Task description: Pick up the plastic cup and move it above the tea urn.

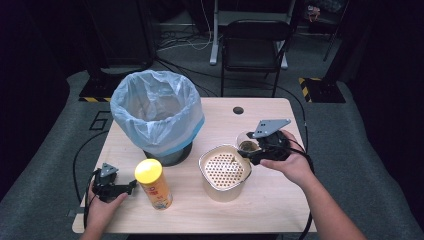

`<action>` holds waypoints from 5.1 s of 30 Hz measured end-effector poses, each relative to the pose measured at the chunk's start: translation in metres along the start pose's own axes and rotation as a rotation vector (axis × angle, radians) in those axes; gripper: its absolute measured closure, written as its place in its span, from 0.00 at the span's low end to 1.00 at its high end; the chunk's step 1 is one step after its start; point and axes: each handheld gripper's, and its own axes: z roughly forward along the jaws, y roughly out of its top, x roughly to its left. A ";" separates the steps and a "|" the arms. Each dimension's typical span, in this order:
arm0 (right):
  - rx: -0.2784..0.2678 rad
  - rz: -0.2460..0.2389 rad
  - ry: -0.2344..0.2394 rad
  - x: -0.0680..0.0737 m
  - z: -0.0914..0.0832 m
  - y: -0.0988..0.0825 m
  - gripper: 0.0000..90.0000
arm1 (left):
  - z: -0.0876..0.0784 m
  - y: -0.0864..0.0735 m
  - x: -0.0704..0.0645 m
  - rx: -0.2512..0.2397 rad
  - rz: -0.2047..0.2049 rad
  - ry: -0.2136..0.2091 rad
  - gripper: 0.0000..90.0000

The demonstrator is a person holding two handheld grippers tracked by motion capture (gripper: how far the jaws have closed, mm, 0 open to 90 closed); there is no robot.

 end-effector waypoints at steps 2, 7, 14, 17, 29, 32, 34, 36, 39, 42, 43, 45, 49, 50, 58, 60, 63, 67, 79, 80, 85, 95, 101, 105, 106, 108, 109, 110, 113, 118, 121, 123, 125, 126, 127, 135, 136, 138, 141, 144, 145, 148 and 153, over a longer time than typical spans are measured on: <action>0.005 -0.003 -0.002 -0.002 0.002 0.000 0.38 | 0.000 0.000 0.000 0.000 -0.001 -0.001 0.07; 0.020 0.001 -0.012 -0.006 0.005 -0.002 0.38 | 0.000 0.000 0.000 -0.001 -0.004 -0.002 0.07; 0.045 0.006 -0.035 -0.012 0.007 -0.007 0.38 | 0.000 0.000 0.000 0.000 0.000 0.000 0.07; 0.048 0.010 -0.036 -0.015 0.008 -0.010 0.38 | 0.000 0.000 0.000 -0.001 -0.002 0.000 0.07; 0.050 -0.021 -0.029 -0.023 0.019 -0.026 0.38 | 0.000 0.000 0.000 -0.001 -0.004 0.000 0.07; 0.050 -0.015 -0.033 -0.023 0.024 -0.029 0.38 | 0.000 0.000 0.000 0.000 -0.004 0.000 0.07; 0.052 -0.031 -0.030 -0.023 0.026 -0.031 0.38 | 0.000 0.000 0.000 0.005 -0.003 -0.002 0.07; 0.049 -0.045 -0.031 -0.023 0.028 -0.032 0.38 | 0.000 0.000 0.000 -0.002 -0.004 0.001 0.07; 0.052 -0.044 -0.037 -0.023 0.030 -0.032 0.38 | 0.000 0.000 0.000 0.005 -0.003 -0.002 0.07; 0.039 -0.042 -0.044 -0.022 0.032 -0.032 0.38 | 0.000 0.000 0.000 0.002 -0.004 -0.001 0.07; 0.042 -0.041 -0.043 -0.023 0.032 -0.032 0.38 | 0.000 0.001 0.000 0.006 -0.002 -0.003 0.07; 0.046 -0.045 -0.042 -0.023 0.033 -0.033 0.38 | 0.001 0.000 0.000 -0.003 -0.005 0.001 0.07; 0.048 -0.064 -0.058 -0.022 0.035 -0.033 0.38 | 0.000 0.001 0.000 0.007 -0.003 -0.003 0.07; 0.046 -0.075 -0.059 -0.022 0.035 -0.032 0.38 | 0.000 0.001 0.000 0.007 -0.003 -0.003 0.07; 0.027 -0.088 -0.069 -0.021 0.034 -0.031 0.38 | 0.000 0.000 0.000 0.003 -0.004 -0.002 0.07; 0.027 -0.098 -0.075 -0.021 0.034 -0.031 0.38 | 0.000 0.001 0.000 0.007 -0.003 -0.003 0.07; 0.020 -0.114 -0.085 -0.020 0.035 -0.031 0.39 | 0.000 0.001 0.000 0.010 -0.002 -0.005 0.07; 0.018 -0.144 -0.098 -0.018 0.036 -0.029 0.39 | 0.000 0.001 0.000 0.010 -0.002 -0.005 0.07; -0.004 -0.237 -0.114 -0.016 0.037 -0.025 0.40 | 0.000 0.001 0.000 0.010 -0.002 -0.004 0.07; -0.009 -0.260 -0.116 -0.015 0.037 -0.024 0.40 | 0.000 0.001 0.000 0.010 -0.003 -0.004 0.07; -0.016 -0.330 -0.140 -0.010 0.038 -0.020 0.40 | 0.000 0.001 0.000 0.010 -0.002 -0.004 0.07; -0.006 -0.448 -0.172 -0.002 0.040 -0.016 0.40 | 0.000 0.001 0.000 0.010 -0.002 -0.004 0.07; 0.001 -0.536 -0.211 0.007 0.040 -0.012 0.40 | 0.000 0.001 0.000 0.010 -0.002 -0.004 0.07; 0.018 -0.631 -0.243 0.016 0.042 -0.010 0.40 | 0.000 0.001 0.000 0.009 -0.003 -0.004 0.07; 0.018 -0.631 -0.243 0.016 0.042 -0.010 0.40 | 0.000 0.001 0.000 0.009 -0.003 -0.004 0.07; 0.053 -0.718 -0.280 0.025 0.045 -0.009 0.40 | 0.000 0.001 0.000 0.009 -0.002 -0.004 0.07; 0.065 -0.748 -0.295 0.029 0.047 -0.009 0.40 | 0.000 0.001 0.000 0.010 -0.002 -0.004 0.07; 0.074 -0.771 -0.310 0.032 0.048 -0.008 0.40 | 0.000 0.001 0.000 0.010 -0.002 -0.004 0.07; 0.118 -0.896 -0.376 0.043 0.052 -0.007 0.40 | 0.000 0.001 0.000 0.010 -0.002 -0.004 0.07; 0.190 -1.030 -0.434 0.055 0.060 -0.008 0.41 | 0.000 0.001 0.000 0.009 -0.002 -0.004 0.07; 0.235 -1.102 -0.490 0.060 0.065 -0.011 0.41 | 0.000 0.001 0.000 0.006 -0.003 -0.003 0.07; 0.279 -1.182 -0.520 0.063 0.068 -0.011 0.41 | 0.000 0.001 0.000 0.010 -0.002 -0.004 0.07; 0.297 -1.217 -0.557 0.066 0.070 -0.013 0.41 | 0.000 0.001 0.000 0.009 -0.003 -0.005 0.07; 0.303 -1.248 -0.564 0.066 0.071 -0.013 0.41 | 0.000 0.001 0.000 0.010 -0.003 -0.004 0.07; 0.308 -1.272 -0.589 0.068 0.072 -0.014 0.41 | 0.000 0.001 0.000 0.009 -0.003 -0.004 0.07; 0.393 -1.562 -0.697 0.085 0.078 -0.020 0.41 | 0.000 0.001 0.000 0.009 -0.003 -0.004 0.07; 0.415 -1.621 -0.719 0.086 0.077 -0.019 0.41 | 0.000 0.001 0.000 0.010 -0.003 -0.004 0.07; 0.358 -1.492 -0.773 0.091 0.084 -0.034 0.41 | 0.000 0.001 0.000 0.009 -0.003 -0.004 0.07; 0.368 -1.604 -0.797 0.094 0.085 -0.036 0.40 | 0.000 0.001 0.000 0.009 -0.003 -0.004 0.07; 0.408 -1.682 -0.802 0.094 0.084 -0.037 0.40 | 0.000 0.001 0.000 0.010 -0.002 -0.004 0.07; 0.413 -1.688 -0.793 0.094 0.083 -0.036 0.40 | 0.000 0.001 0.000 0.009 -0.002 -0.005 0.07; 0.409 -1.673 -0.820 0.093 0.079 -0.032 0.40 | 0.000 0.001 0.000 0.009 -0.003 -0.004 0.07; 0.382 -1.662 -0.833 0.094 0.079 -0.032 0.40 | 0.000 0.001 0.000 0.009 -0.003 -0.004 0.07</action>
